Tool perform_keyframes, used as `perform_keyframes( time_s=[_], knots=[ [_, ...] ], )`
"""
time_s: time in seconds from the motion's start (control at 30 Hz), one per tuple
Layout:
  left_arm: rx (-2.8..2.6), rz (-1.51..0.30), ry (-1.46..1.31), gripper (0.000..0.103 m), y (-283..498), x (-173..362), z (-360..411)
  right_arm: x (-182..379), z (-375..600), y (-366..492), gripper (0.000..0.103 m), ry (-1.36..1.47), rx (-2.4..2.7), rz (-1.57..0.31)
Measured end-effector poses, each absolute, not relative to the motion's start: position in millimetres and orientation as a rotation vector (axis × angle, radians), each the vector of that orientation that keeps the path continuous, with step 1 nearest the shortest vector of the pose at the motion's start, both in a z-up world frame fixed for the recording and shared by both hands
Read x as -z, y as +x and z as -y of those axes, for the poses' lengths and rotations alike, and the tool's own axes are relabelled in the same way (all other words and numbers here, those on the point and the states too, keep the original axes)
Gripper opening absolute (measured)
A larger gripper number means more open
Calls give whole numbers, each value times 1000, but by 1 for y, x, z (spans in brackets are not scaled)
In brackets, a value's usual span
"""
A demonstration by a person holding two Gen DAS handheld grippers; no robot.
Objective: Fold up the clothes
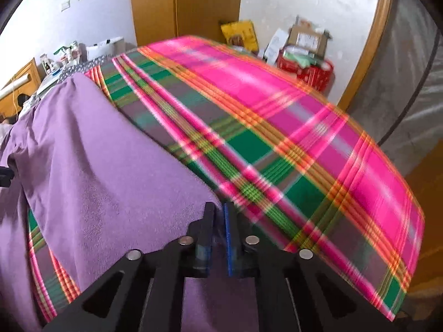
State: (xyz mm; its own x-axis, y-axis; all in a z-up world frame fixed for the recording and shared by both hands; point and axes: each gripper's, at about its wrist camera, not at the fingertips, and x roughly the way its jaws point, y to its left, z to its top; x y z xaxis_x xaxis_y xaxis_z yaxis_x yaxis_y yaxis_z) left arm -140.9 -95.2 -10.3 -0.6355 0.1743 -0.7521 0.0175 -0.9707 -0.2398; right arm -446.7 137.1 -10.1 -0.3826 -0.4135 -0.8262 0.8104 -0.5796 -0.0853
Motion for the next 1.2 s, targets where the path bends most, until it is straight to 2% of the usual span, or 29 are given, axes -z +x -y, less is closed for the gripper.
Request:
perform_keyframes(
  time_s=[0.07,0.13,0.17,0.37,0.53,0.57,0.6,0.63,0.67,0.87,0.93,0.97,1.1,1.2],
  knots=[
    [-2743,349,-1296,10,-140,10,95,3,-154,-452,14,1014,2048,-561],
    [-2741,349,-1293,10,-138,10,94,-3,-179,-460,26,1042,2065,-475],
    [-2739,349,-1293,10,-137,10,94,-5,-192,-463,38,1056,2072,-431],
    [-2721,349,-1296,10,-137,11,87,16,-248,-476,38,1206,2105,-468],
    [-2722,337,-1300,10,-138,9,84,15,-262,-474,40,1185,2061,-443],
    [-2722,338,-1300,10,-138,9,83,15,-263,-473,40,1179,2057,-446],
    [-2722,339,-1301,10,-139,9,82,15,-263,-473,33,1179,2058,-450],
    [-2721,339,-1301,10,-140,9,81,14,-263,-473,23,1178,2059,-451],
    [-2719,337,-1301,10,-140,8,79,13,-263,-474,3,1176,2061,-452],
    [-2706,319,-1308,10,-143,8,72,17,-259,-477,3,1109,2211,-502],
    [-2708,316,-1307,10,-142,7,71,11,-272,-482,4,1103,2269,-430],
    [-2710,316,-1305,10,-141,7,71,8,-280,-485,9,1100,2296,-389],
    [-2715,317,-1294,10,-139,4,71,-1,-327,-490,38,1128,2392,-258],
    [-2707,315,-1294,10,-139,4,69,4,-374,-492,40,1198,2452,-99]
  ],
)
